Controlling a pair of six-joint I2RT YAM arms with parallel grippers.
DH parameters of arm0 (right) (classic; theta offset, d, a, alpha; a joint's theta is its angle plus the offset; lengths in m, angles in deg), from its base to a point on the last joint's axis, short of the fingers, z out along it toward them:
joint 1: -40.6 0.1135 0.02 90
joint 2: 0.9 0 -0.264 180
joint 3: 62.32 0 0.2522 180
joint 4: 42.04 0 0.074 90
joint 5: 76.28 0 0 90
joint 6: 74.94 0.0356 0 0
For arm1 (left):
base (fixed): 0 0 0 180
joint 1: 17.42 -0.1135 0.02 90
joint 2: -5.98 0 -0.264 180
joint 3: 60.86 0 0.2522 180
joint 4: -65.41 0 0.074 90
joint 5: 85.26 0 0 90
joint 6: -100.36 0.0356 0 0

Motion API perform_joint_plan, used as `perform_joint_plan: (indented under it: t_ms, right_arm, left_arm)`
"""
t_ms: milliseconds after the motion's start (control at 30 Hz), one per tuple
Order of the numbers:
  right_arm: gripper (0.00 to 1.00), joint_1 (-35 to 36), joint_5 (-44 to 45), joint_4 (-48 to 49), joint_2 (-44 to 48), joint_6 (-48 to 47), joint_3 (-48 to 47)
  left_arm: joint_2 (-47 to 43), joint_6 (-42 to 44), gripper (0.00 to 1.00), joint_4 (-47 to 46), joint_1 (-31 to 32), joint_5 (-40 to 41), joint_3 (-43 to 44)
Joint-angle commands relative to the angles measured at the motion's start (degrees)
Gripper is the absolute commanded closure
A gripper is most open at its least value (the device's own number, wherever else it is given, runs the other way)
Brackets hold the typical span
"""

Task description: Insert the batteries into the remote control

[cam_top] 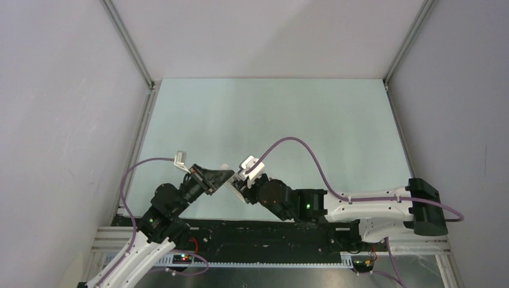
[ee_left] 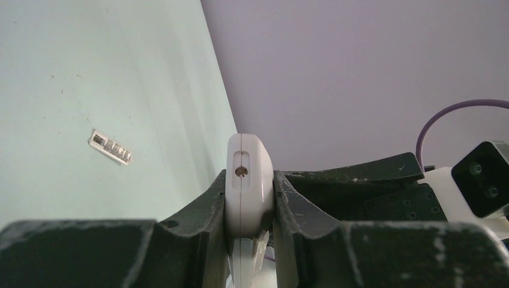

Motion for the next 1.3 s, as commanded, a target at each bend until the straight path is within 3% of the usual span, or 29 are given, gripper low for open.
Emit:
perform_joint_plan:
  t_ms: [0,533,867,1033,1133,1267]
  right_arm:
    - [0.54,0.1,-2.5,-0.9,0.8,1.2,-1.5]
    - [0.53,1.3,-2.1,-4.8,2.8,2.5,-1.5]
    - [0.52,2.0,-2.8,-0.7,7.3,0.7,-1.5]
    - [0.51,2.5,-2.7,-2.3,10.3,-4.8,-1.5]
    - [0.51,2.5,-9.2,-7.7,12.1,-12.7,-1.5]
    - [0.51,1.7,-27.3,-13.6,19.9,-26.5,1.3]
  left_arm:
    - [0.2,-2.1,1.00,-4.2,-0.1,-1.3,0.4]
    - [2.4,-1.1,1.00,-2.7,-0.1,-0.9,1.6]
    - [3.7,-1.1,1.00,-2.5,-0.1,-1.4,1.9]
    - [6.6,-0.3,1.00,-2.6,0.0,-4.3,3.3]
    - [9.9,1.0,1.00,-2.5,-0.1,-7.3,4.7]
    - [12.3,3.0,1.00,-2.6,0.0,-11.2,6.6]
